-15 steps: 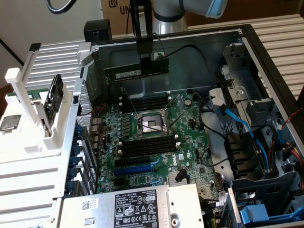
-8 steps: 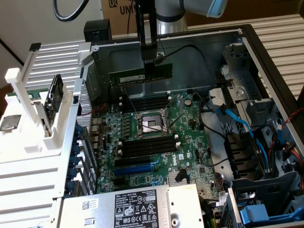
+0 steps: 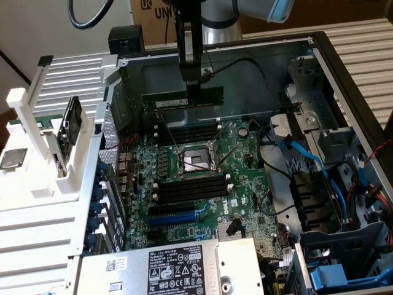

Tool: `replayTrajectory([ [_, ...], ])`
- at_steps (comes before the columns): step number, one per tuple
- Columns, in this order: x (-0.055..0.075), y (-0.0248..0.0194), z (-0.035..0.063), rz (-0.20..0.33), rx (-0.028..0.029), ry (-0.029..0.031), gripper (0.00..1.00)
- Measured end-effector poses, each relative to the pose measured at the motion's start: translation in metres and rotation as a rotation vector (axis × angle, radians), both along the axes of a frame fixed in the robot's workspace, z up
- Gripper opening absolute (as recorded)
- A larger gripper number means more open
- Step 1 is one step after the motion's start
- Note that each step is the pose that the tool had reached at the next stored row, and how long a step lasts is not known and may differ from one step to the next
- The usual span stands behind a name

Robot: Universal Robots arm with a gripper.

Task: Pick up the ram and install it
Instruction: 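Pick up the ram and move it above insertion slot, then insert the ram into the slot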

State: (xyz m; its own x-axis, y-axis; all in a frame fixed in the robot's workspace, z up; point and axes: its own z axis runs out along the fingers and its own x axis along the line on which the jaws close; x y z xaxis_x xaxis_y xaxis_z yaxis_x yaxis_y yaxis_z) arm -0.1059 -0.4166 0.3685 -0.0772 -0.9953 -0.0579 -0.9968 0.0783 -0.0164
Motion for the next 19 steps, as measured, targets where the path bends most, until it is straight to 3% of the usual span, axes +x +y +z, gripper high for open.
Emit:
replayTrajectory([
  [7,0.001,0.0,-0.002,-0.003,0.0003,-0.0002,0.12],
  [13,0.003,0.0,-0.0108,-0.003,0.0003,-0.0002,0.12],
  [19,0.003,0.0,-0.0112,-0.003,0.0003,-0.0001,0.12],
])
